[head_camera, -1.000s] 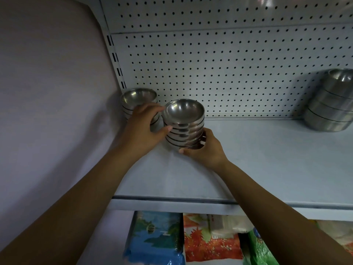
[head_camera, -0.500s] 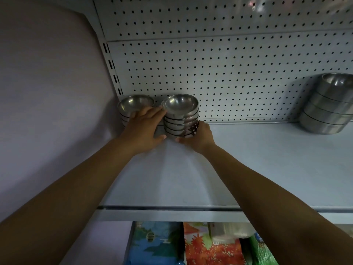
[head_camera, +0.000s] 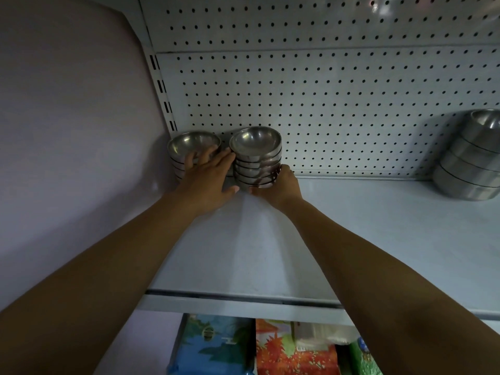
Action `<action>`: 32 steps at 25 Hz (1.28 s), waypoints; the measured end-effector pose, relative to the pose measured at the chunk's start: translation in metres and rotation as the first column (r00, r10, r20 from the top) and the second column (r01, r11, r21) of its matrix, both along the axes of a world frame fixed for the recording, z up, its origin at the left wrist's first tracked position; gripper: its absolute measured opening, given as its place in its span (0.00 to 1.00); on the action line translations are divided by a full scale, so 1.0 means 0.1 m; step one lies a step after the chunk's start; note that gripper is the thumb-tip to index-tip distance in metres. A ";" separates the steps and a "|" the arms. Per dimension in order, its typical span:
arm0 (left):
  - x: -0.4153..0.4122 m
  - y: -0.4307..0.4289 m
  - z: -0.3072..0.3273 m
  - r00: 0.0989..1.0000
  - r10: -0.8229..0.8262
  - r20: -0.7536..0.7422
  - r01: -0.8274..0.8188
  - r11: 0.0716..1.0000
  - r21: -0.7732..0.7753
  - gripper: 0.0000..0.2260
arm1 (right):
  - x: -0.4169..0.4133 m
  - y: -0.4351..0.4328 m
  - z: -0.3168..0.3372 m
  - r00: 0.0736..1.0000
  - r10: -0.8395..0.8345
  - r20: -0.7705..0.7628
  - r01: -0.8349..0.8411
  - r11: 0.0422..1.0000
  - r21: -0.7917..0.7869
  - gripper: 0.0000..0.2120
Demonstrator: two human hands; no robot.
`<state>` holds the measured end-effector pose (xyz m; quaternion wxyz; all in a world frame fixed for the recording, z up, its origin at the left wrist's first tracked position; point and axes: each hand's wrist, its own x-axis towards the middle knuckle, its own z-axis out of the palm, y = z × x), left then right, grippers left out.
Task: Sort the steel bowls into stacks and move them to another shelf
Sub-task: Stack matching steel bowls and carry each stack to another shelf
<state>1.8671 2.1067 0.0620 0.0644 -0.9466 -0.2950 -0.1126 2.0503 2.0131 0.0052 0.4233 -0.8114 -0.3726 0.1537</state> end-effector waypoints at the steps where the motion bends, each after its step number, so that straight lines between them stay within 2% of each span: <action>1: 0.00 -0.03 -0.01 1.000 0.009 0.011 -0.008 1.000 -0.009 0.36 | 0.00 -0.02 0.01 1.000 0.016 0.009 -0.016 1.000 -0.007 0.43; 3: -0.03 -0.13 -0.02 0.999 0.006 0.035 -0.005 1.000 -0.028 0.36 | 0.02 -0.10 0.04 0.998 0.046 0.034 -0.045 0.998 -0.034 0.39; 5: -0.09 -0.31 0.01 0.993 -0.012 0.120 0.025 0.994 -0.111 0.37 | 0.01 -0.29 0.12 0.991 0.112 0.080 -0.106 0.992 -0.070 0.35; 7: -0.20 -0.56 0.01 0.968 -0.004 0.251 0.061 0.974 -0.217 0.37 | 0.00 -0.57 0.22 0.973 0.206 0.106 -0.195 0.975 -0.109 0.40; 9: -0.34 -0.87 -0.05 0.944 0.028 0.329 0.058 0.967 -0.247 0.37 | -0.02 -0.91 0.32 0.940 0.313 0.137 -0.291 0.943 -0.161 0.47; 11: -0.48 -1.22 -0.17 0.931 0.098 0.353 0.005 0.960 -0.281 0.37 | -0.05 -1.23 0.39 0.896 0.411 0.170 -0.375 0.904 -0.205 0.50; 14: -0.70 -1.86 -0.43 0.895 0.226 0.386 -0.103 0.944 -0.313 0.39 | -0.09 -1.72 0.39 0.822 0.521 0.229 -0.471 0.849 -0.241 0.47; 18: -0.91 -2.81 -0.82 0.839 0.356 0.411 -0.227 0.916 -0.330 0.36 | -0.21 -2.39 0.33 0.784 0.582 0.216 -0.567 0.813 -0.132 0.42; 22: -1.18 -3.77 -1.02 0.659 0.641 0.394 -0.428 0.750 -0.504 0.34 | -0.48 -2.82 0.25 0.731 0.681 0.048 -0.681 0.732 -0.014 0.39; 25: -1.53 -4.31 -1.04 0.571 0.754 0.325 -0.568 0.649 -0.506 0.35 | -0.83 -2.96 0.17 0.631 0.775 -0.007 -0.775 0.632 0.018 0.35; 29: -2.08 -4.98 -1.07 0.431 0.858 0.280 -0.693 0.513 -0.506 0.34 | -1.53 -3.14 0.02 0.437 0.899 0.000 -0.899 0.437 -0.009 0.31; 32: -2.45 -5.51 -1.15 0.231 0.923 0.309 -0.764 0.369 -0.530 0.33 | -2.11 -3.29 -0.09 0.263 0.963 0.051 -0.961 0.266 -0.079 0.28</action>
